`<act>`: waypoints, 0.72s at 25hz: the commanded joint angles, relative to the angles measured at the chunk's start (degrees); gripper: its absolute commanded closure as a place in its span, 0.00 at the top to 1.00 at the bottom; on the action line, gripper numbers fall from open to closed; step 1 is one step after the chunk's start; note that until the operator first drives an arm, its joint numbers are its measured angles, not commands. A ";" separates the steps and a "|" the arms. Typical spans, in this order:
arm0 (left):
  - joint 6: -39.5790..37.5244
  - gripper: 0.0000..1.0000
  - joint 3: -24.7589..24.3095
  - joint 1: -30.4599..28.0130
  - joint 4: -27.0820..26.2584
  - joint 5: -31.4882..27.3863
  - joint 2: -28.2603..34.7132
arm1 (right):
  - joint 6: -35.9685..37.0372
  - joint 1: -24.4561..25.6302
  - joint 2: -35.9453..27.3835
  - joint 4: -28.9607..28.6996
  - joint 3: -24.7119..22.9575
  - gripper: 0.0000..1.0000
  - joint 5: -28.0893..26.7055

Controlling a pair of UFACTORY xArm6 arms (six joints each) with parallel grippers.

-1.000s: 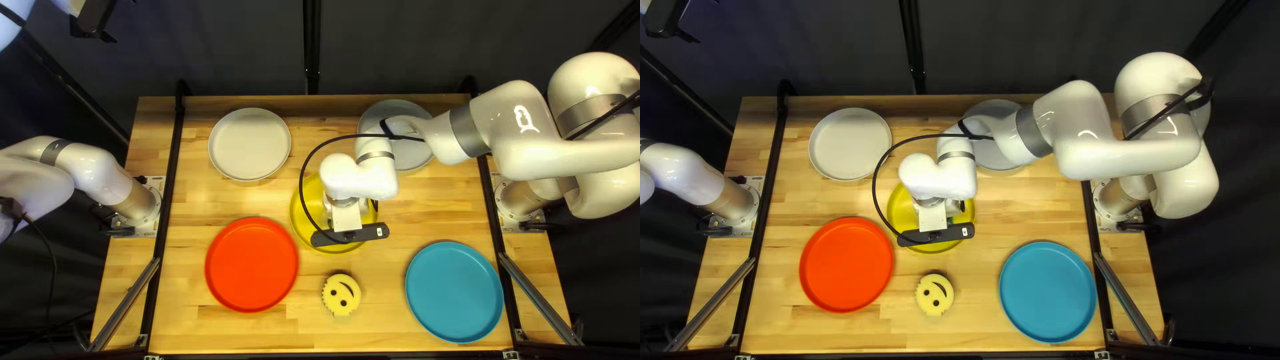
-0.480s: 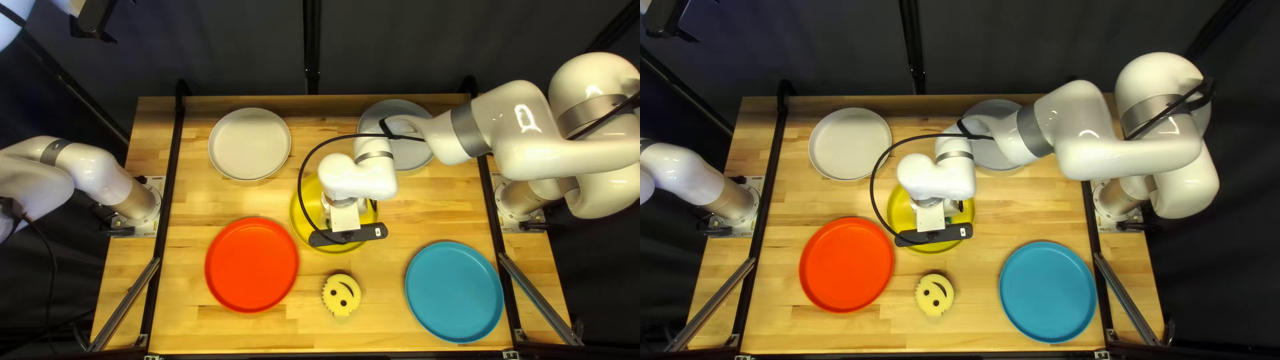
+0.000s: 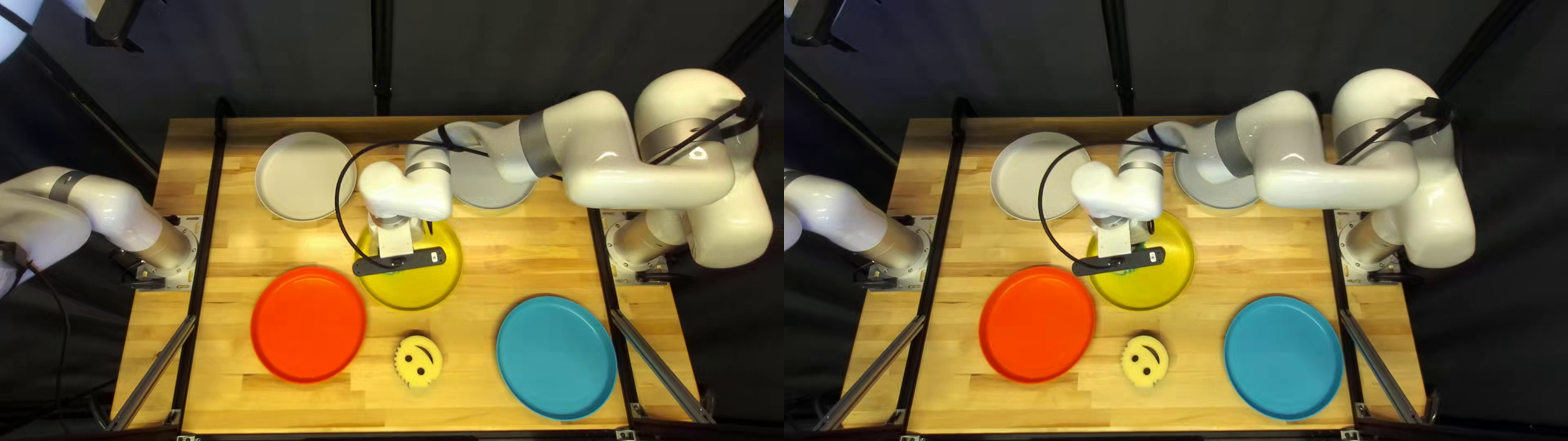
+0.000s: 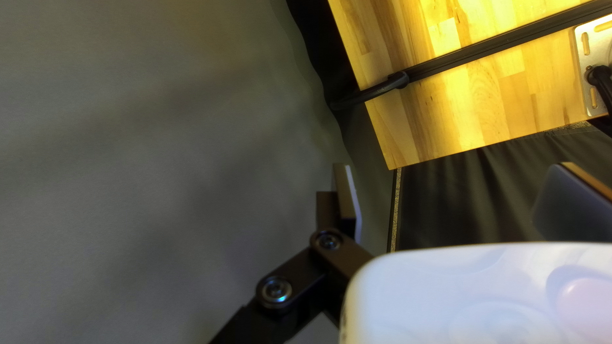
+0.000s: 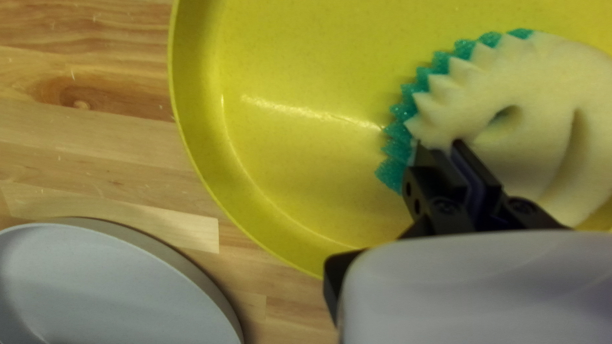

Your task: Pick up sponge and scrub the plate

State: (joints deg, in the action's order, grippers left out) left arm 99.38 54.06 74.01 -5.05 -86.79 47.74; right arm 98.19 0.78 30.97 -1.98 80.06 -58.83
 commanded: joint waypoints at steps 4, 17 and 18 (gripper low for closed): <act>0.00 1.00 0.00 0.00 0.00 0.00 0.00 | -0.47 -0.54 -4.08 -1.20 -7.51 0.00 3.57; 0.00 1.00 0.00 0.00 0.00 0.00 0.00 | -3.93 -4.84 -10.51 -2.26 -17.62 0.00 6.74; 0.00 1.00 0.00 0.00 0.00 0.00 0.00 | -4.24 -5.23 -11.23 -2.42 -18.63 0.00 7.03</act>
State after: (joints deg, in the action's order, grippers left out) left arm 99.38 54.06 74.01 -5.05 -86.79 47.74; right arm 94.59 -3.66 21.24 -4.08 63.57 -52.65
